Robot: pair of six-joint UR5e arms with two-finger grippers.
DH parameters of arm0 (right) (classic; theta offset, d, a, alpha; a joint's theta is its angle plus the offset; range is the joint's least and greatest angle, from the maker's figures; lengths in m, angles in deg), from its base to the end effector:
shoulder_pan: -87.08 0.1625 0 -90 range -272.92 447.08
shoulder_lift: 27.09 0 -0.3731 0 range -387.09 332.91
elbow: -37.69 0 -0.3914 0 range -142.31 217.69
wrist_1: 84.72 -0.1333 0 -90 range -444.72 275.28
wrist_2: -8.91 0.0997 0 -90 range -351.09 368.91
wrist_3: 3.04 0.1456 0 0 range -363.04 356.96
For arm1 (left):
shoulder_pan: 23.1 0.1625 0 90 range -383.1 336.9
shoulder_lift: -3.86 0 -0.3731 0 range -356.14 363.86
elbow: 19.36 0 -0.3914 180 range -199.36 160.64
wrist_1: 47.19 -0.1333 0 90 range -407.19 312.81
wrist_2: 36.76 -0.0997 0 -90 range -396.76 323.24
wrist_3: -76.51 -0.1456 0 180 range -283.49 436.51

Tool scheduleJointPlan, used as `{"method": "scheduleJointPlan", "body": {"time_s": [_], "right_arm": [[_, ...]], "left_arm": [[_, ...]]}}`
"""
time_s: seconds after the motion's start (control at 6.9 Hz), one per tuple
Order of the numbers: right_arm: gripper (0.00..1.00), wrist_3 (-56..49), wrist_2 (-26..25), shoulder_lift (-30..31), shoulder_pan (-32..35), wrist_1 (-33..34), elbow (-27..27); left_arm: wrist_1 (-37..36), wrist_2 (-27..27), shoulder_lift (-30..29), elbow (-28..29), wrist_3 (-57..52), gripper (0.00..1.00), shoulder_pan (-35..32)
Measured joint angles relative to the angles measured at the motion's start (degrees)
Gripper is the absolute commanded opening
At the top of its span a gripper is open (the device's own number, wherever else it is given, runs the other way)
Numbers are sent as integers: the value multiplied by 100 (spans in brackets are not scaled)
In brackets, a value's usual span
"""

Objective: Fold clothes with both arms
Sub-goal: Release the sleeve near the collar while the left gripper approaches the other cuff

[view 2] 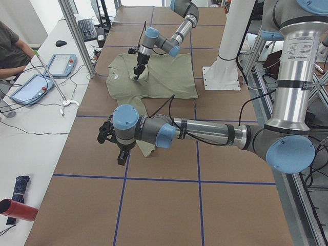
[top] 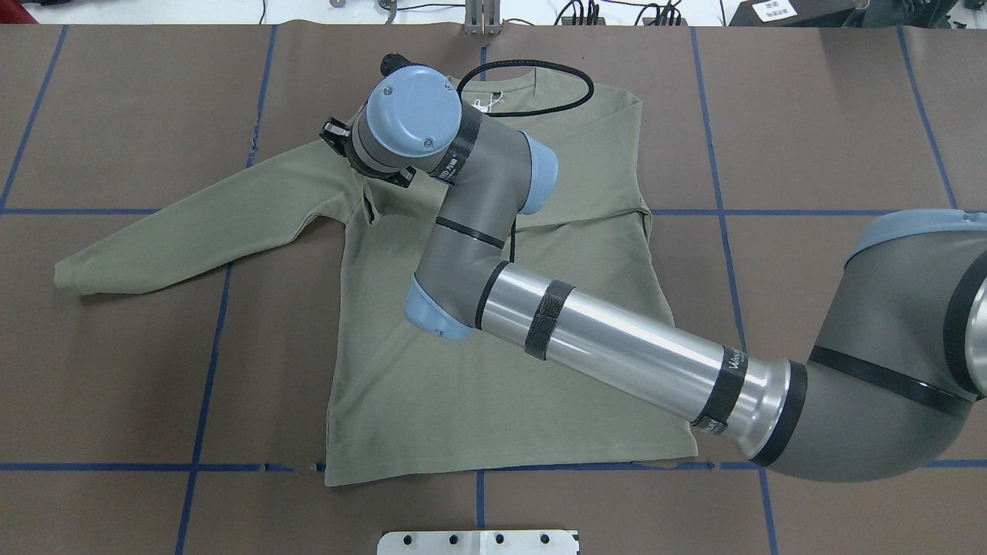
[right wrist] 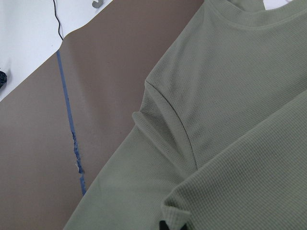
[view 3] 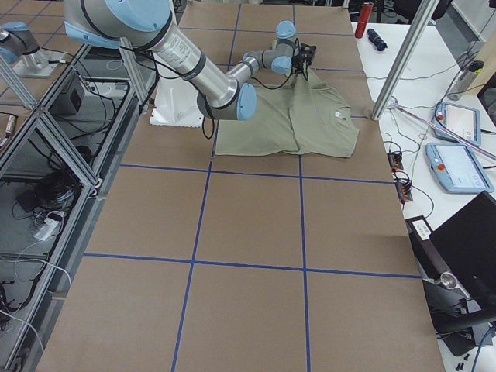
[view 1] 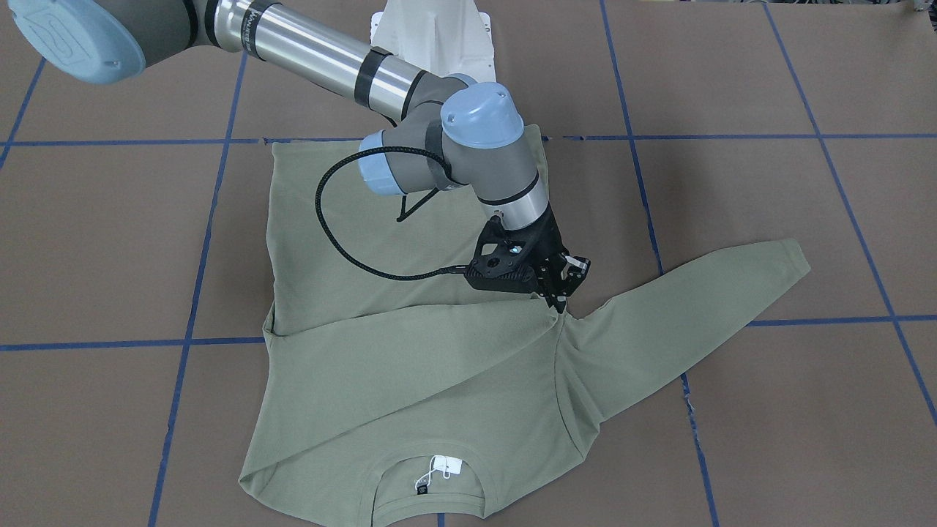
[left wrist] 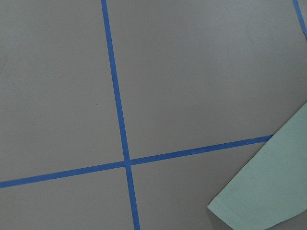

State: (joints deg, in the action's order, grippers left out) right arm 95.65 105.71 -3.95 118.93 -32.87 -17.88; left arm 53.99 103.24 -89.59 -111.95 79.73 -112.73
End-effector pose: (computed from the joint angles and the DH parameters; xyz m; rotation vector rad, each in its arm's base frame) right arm -0.6548 -0.5434 0.0533 0.1479 -1.2436 0.5413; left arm -0.0183 -0.5347 0.5536 0.2538 0.8739 0.0849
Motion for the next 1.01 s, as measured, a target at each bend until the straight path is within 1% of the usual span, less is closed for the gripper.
{"method": "scheduleJointPlan", "body": {"time_s": [0.14,0.43,0.58,0.72,0.87,1.01], "right_arm": [[99,6,-170,-114,-65,-27,119],[99,4,-307,-277,-115,-44,284],[99,4,-315,-308,-98,-47,284],[99,10,-282,-270,-31,-44,215],[99,7,-110,-74,121,-36,-24],[99,-30,163,307,317,-30,-460]], "left_arm": [[2,46,-3,19,0,100,27],[180,217,-16,268,34,100,204],[626,280,-27,518,290,100,384],[1326,291,-41,878,806,100,622],[2227,271,-45,1321,1465,100,893],[2993,258,-45,1722,2116,97,1127]]}}
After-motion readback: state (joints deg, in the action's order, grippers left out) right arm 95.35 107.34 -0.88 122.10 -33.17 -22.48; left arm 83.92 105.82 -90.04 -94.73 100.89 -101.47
